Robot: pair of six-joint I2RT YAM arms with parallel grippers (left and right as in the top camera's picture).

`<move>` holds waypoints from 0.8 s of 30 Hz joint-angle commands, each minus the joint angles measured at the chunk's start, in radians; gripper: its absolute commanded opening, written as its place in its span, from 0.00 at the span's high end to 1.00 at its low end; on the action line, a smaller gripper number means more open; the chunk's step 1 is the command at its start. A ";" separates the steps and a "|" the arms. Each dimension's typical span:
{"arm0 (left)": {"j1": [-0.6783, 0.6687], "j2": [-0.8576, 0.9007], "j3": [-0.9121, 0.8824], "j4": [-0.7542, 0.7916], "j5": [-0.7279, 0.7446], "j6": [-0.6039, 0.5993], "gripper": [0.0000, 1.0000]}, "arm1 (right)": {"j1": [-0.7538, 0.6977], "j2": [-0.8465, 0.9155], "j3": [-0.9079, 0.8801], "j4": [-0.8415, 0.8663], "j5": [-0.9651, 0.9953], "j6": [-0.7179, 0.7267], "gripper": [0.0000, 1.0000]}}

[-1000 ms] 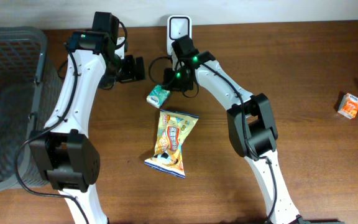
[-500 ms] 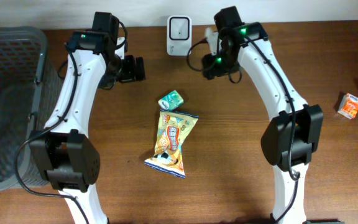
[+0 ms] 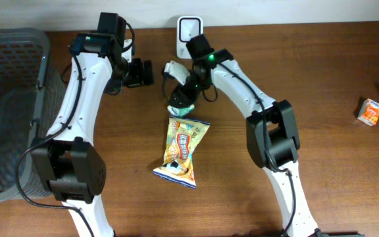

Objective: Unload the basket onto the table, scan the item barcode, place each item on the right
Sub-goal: 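Move the right gripper to the green Kleenex pack and grasp it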

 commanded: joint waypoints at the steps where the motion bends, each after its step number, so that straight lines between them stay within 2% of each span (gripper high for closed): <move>1: 0.000 0.002 0.001 0.002 0.011 0.001 0.01 | -0.007 0.022 -0.005 -0.018 0.150 -0.012 0.48; 4: 0.000 0.002 0.001 0.002 0.011 0.001 0.01 | -0.010 0.023 -0.005 -0.076 0.205 -0.012 0.49; 6: 0.000 0.002 0.001 0.002 0.011 0.001 0.01 | -0.010 0.023 -0.005 -0.117 0.255 -0.012 0.54; 8: 0.000 0.002 0.001 0.002 0.011 0.001 0.01 | -0.010 0.022 -0.005 -0.182 0.319 -0.004 0.63; 11: 0.000 0.002 0.001 0.001 0.011 0.001 0.01 | -0.014 0.012 -0.003 -0.222 0.334 0.082 0.70; 12: 0.000 0.002 0.001 0.002 0.011 0.001 0.01 | -0.014 -0.005 -0.001 -0.234 0.374 0.159 0.80; 13: 0.000 0.002 0.001 0.002 0.011 0.001 0.01 | -0.014 -0.021 0.005 -0.236 0.408 0.213 0.80; 15: 0.000 0.002 0.001 0.002 0.011 0.001 0.01 | -0.014 -0.055 0.045 -0.246 0.530 0.303 0.75; 18: 0.000 0.002 0.001 0.002 0.011 0.001 0.01 | -0.011 -0.089 0.119 -0.250 0.621 0.303 0.56; 20: 0.000 0.002 0.001 0.001 0.011 0.001 0.01 | -0.011 -0.090 0.164 -0.237 0.665 0.297 0.53; 22: 0.000 0.002 0.001 0.002 0.010 0.001 0.01 | -0.010 -0.090 0.171 -0.207 0.619 0.225 0.52; 24: 0.000 0.002 0.001 0.002 0.011 0.001 0.01 | -0.005 -0.089 0.170 -0.166 0.455 0.164 0.51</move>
